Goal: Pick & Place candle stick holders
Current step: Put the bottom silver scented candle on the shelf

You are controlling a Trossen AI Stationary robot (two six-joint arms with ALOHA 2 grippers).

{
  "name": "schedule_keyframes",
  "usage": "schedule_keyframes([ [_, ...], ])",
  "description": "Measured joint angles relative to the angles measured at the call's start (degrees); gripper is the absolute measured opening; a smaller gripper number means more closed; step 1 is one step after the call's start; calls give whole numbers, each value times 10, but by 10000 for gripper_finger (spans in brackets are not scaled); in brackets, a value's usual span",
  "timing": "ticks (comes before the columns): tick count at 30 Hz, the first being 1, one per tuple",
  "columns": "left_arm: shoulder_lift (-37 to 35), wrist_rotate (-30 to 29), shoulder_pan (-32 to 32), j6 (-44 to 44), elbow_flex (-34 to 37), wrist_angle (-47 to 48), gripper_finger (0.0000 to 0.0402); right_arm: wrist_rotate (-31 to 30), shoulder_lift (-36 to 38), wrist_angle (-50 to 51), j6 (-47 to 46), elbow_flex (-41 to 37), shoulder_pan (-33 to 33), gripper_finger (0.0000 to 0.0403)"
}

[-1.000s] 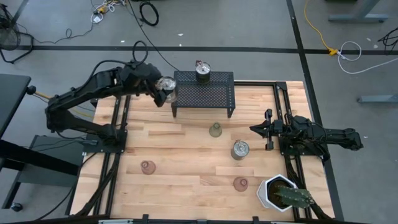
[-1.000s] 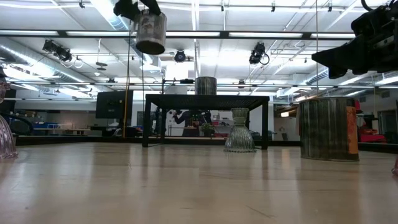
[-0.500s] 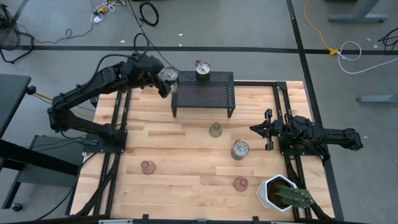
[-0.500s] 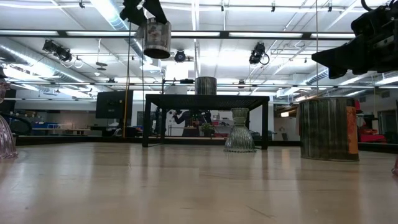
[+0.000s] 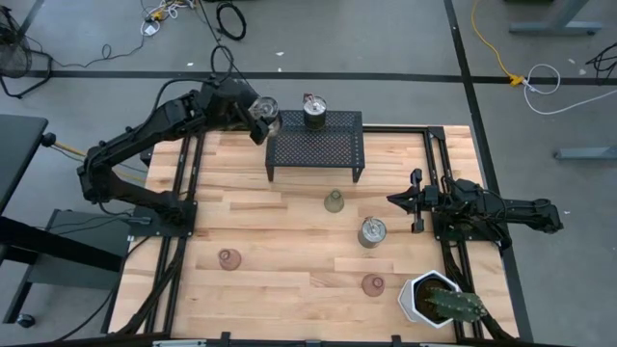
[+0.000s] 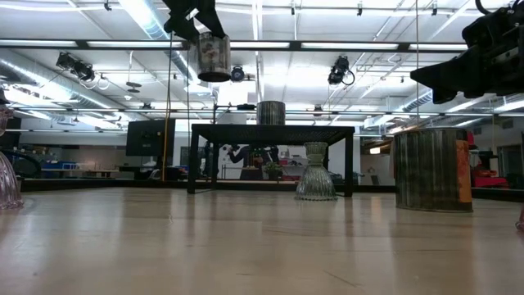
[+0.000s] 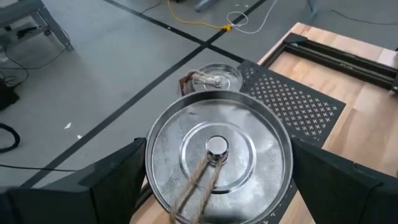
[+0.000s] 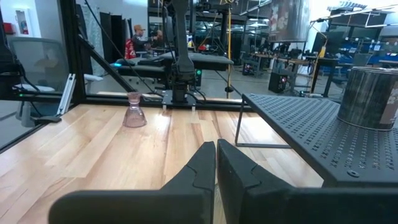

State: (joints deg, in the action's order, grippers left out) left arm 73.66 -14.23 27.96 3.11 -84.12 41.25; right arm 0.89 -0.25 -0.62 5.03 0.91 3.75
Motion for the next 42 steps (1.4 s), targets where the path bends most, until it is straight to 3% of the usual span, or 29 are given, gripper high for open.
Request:
schedule_keyframes([
  [21,7,40,76,-23,-1,-47,367,0,0,0,0,0,0,20],
  [34,46,62,113,-54,-102,-22,366,0,0,0,0,0,0,20],
  [42,62,66,115,-58,-120,-19,366,0,0,0,0,0,0,20],
])
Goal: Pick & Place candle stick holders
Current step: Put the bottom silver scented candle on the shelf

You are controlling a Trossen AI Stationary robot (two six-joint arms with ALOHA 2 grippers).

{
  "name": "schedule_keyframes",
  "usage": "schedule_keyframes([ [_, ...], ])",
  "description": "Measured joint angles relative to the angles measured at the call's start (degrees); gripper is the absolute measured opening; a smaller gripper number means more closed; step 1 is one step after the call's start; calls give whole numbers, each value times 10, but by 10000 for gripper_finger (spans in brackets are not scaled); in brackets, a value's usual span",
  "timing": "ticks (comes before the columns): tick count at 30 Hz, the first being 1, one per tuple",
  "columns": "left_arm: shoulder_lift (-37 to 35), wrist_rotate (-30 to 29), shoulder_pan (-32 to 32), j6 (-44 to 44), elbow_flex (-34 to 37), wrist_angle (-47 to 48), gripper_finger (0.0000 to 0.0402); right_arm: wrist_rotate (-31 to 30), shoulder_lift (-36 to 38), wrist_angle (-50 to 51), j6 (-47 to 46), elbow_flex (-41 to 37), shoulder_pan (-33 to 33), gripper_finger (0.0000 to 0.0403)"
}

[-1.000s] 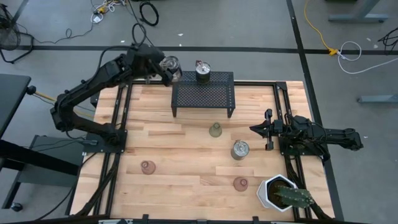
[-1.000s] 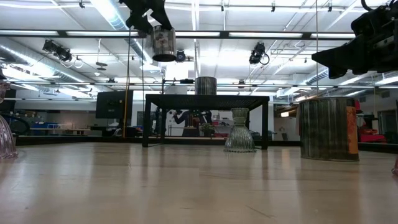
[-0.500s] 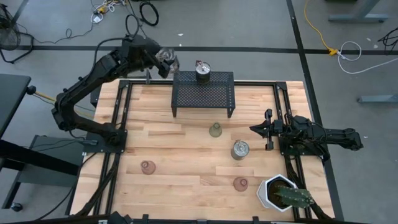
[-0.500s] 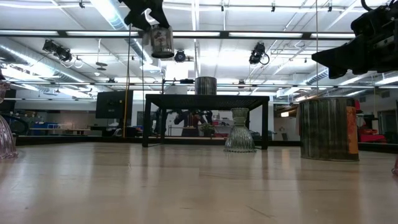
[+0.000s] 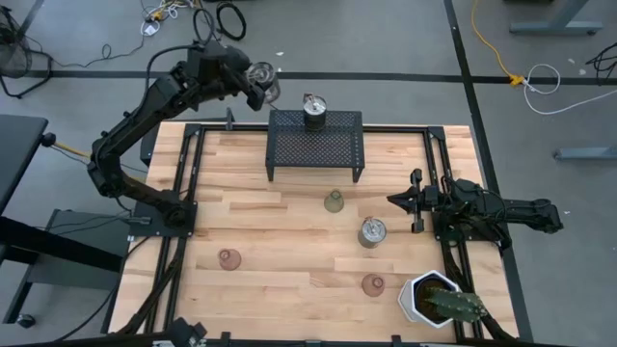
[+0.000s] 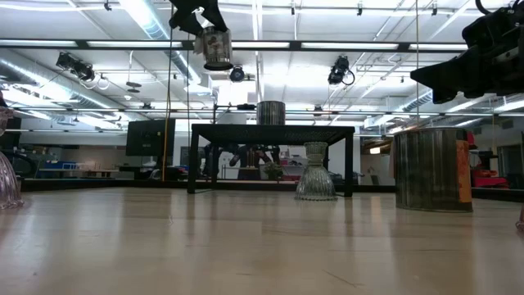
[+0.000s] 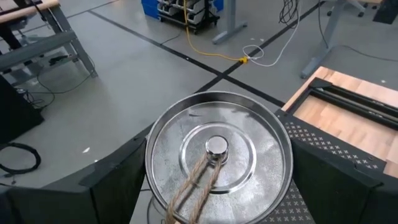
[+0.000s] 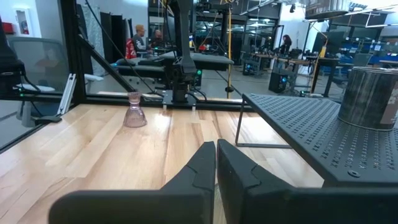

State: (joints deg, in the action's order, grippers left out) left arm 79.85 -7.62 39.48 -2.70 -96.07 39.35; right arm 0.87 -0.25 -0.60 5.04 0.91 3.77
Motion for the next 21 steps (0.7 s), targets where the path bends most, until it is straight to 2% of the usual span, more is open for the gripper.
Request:
schedule_keyframes([
  [9,4,0,2,0,0,-3,366,0,0,0,0,0,0,20],
  [21,59,5,20,2,0,-17,366,0,0,0,0,0,0,20],
])
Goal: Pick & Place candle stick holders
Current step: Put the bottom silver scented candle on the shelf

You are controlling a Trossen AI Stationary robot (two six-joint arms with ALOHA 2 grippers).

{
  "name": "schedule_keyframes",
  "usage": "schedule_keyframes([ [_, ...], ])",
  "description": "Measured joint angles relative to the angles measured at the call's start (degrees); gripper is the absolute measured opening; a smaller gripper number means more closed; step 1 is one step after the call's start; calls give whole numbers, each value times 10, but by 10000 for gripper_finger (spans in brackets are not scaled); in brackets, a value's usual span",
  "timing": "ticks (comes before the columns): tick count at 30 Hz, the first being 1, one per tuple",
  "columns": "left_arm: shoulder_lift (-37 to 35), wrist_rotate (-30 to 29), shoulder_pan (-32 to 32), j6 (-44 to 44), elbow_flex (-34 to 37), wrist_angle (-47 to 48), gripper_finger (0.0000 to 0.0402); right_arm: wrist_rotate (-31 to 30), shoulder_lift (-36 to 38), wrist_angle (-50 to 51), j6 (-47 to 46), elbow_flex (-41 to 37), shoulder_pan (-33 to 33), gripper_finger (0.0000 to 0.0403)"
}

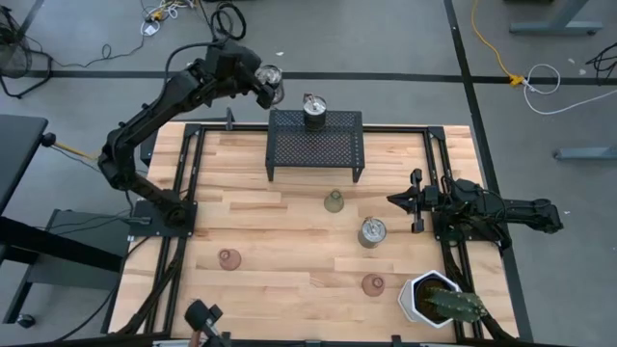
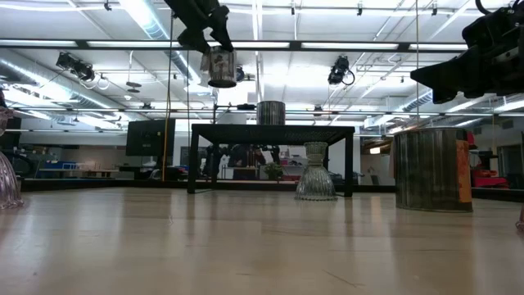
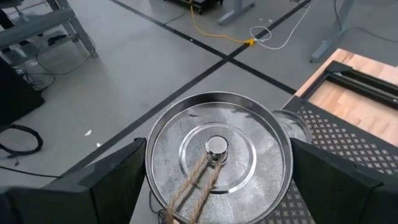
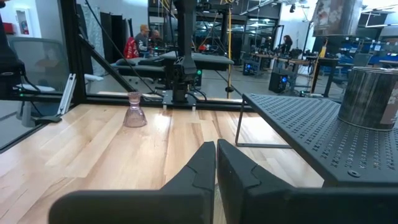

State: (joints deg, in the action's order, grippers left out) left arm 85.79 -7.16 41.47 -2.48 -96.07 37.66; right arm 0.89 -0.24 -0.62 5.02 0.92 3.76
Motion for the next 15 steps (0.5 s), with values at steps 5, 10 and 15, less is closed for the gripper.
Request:
schedule_keyframes([
  [5,19,14,8,7,0,-13,366,0,0,0,0,0,0,20],
  [10,34,14,9,8,0,-26,366,0,0,0,0,0,0,20],
  [15,48,28,9,3,0,-46,366,0,0,0,0,0,0,20],
])
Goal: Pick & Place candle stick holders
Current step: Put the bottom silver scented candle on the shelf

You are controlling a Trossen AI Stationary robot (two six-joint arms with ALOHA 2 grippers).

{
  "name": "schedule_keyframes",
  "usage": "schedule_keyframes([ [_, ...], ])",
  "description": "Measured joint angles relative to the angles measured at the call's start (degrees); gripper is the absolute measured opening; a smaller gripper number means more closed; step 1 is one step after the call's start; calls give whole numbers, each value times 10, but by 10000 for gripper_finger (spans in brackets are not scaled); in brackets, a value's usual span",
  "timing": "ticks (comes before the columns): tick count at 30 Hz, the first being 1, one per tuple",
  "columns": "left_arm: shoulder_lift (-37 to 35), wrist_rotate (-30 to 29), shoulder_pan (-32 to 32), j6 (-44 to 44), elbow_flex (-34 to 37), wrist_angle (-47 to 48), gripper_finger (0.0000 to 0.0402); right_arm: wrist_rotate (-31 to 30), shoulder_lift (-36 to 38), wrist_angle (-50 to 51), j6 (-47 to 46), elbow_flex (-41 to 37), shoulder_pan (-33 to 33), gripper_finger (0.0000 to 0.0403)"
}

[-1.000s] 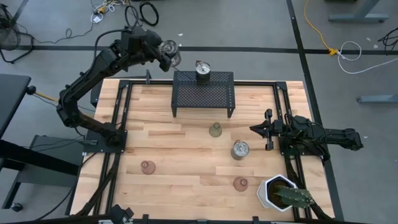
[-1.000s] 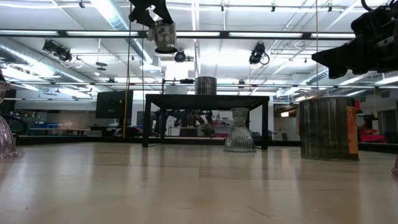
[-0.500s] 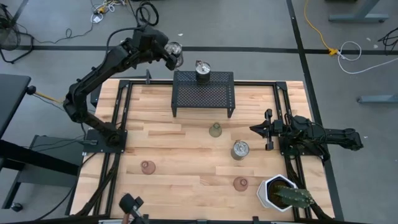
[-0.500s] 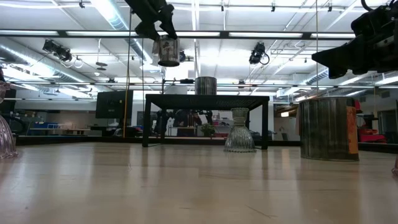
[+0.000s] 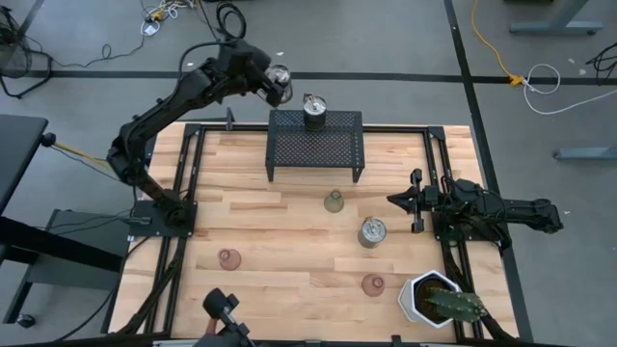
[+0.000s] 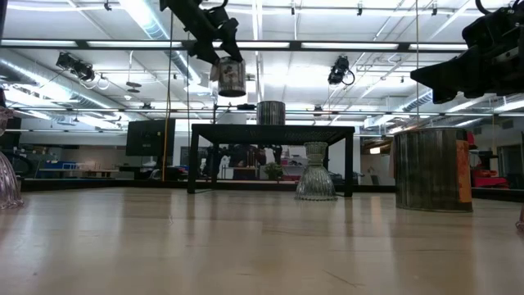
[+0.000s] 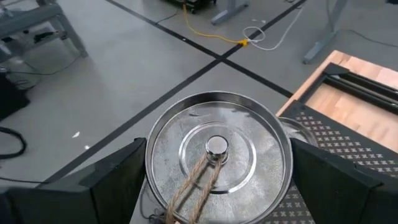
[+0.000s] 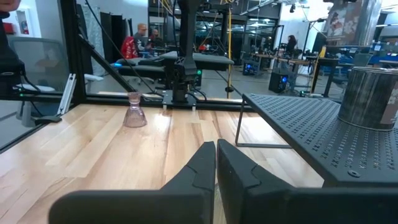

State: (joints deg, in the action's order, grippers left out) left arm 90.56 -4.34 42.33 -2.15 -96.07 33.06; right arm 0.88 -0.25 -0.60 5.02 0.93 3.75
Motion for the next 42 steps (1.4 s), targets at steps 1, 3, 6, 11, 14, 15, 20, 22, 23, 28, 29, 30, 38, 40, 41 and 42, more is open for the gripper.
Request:
schedule_keyframes([
  [1,2,4,0,0,0,-3,366,0,0,0,0,0,0,20],
  [3,4,11,0,-1,0,-4,366,0,0,0,0,0,0,20],
  [6,6,17,0,-14,0,-6,366,0,0,0,0,0,0,20],
  [11,7,19,0,-15,0,-6,366,0,0,0,0,0,0,20],
  [14,7,19,0,-15,0,-5,366,0,0,0,0,0,0,20],
  [15,7,19,0,-15,0,-5,366,0,0,0,0,0,0,20],
  [20,7,19,0,-15,0,-1,366,0,0,0,0,0,0,20],
  [22,7,22,0,-15,0,0,366,0,0,0,0,0,0,20],
  [23,7,24,0,-15,0,2,366,0,0,0,0,0,0,20],
  [28,7,32,0,-15,0,16,366,0,0,0,0,0,0,20],
  [29,7,32,0,-15,0,16,366,0,0,0,0,0,0,20],
  [30,7,32,0,-16,0,15,366,0,0,0,0,0,0,20],
  [38,9,51,0,-17,0,14,366,0,0,0,0,0,0,20],
  [40,14,52,-1,-17,0,14,366,0,0,0,0,0,0,20],
  [41,19,52,-1,-17,0,14,366,0,0,0,0,0,0,20],
  [42,22,52,-1,-17,1,14,366,0,0,0,0,0,0,20],
])
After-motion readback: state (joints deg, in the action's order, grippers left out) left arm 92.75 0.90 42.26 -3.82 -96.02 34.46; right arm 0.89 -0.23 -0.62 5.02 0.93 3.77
